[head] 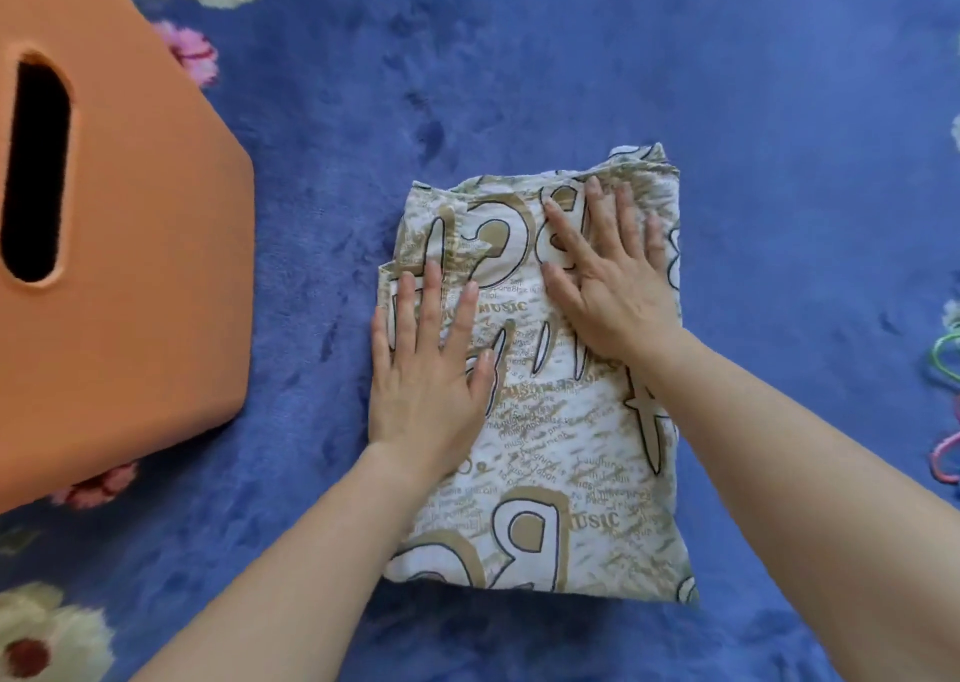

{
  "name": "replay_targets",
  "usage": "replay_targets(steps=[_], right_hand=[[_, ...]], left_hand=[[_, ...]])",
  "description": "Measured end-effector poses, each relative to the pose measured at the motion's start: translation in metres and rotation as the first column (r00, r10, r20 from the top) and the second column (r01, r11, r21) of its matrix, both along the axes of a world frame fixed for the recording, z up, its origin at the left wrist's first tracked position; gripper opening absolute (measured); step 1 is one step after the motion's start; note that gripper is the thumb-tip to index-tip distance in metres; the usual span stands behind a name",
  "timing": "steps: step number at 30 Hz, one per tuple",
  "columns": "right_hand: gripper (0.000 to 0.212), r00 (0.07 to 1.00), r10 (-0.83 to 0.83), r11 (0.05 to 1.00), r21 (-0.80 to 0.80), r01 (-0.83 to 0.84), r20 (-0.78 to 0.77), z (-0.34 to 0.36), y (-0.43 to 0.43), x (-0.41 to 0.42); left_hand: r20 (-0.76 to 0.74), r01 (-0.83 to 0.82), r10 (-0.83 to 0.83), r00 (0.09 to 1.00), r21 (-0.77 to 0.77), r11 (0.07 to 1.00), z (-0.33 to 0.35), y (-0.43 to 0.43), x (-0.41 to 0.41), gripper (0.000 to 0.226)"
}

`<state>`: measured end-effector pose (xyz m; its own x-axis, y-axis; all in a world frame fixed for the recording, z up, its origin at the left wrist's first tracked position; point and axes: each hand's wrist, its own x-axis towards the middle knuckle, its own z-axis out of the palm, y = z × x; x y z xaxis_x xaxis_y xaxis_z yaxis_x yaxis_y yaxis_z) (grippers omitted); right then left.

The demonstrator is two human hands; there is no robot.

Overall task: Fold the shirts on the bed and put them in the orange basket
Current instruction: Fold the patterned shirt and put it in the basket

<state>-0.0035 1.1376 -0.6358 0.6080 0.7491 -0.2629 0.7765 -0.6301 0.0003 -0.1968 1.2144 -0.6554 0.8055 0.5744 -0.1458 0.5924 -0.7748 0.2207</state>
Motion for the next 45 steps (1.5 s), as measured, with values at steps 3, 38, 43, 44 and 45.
replay_targets(steps=[3, 38, 43, 44, 45], right_hand=[[0.059, 0.999, -0.023, 0.999, 0.029, 0.024, -0.047, 0.003, 0.002, -0.003], [0.06, 0.382, -0.206, 0.602, 0.191, 0.776, -0.901, 0.072, -0.172, -0.105], [0.036, 0.401, -0.226, 0.813, 0.055, 0.579, -0.888, 0.083, -0.214, -0.092], [0.037, 0.472, -0.242, 0.874, 0.02, 0.485, -0.847, 0.084, -0.224, -0.092], [0.039, 0.569, -0.242, 0.916, 0.008, 0.402, -0.786, 0.084, -0.232, -0.09]], left_hand=[[0.021, -0.007, 0.007, 1.0, 0.008, 1.0, 0.0, -0.002, 0.0, 0.064], [0.121, -0.169, 0.463, 0.878, -0.827, 0.536, 0.092, -0.04, -0.096, 0.052], [-0.02, -0.135, 0.263, 0.965, -0.893, 0.429, 0.089, -0.066, -0.126, 0.043], [-0.025, -0.119, 0.197, 0.98, -0.866, 0.485, 0.087, -0.071, -0.133, 0.044], [-0.022, -0.094, 0.131, 0.991, -0.811, 0.577, 0.084, -0.072, -0.138, 0.043]])
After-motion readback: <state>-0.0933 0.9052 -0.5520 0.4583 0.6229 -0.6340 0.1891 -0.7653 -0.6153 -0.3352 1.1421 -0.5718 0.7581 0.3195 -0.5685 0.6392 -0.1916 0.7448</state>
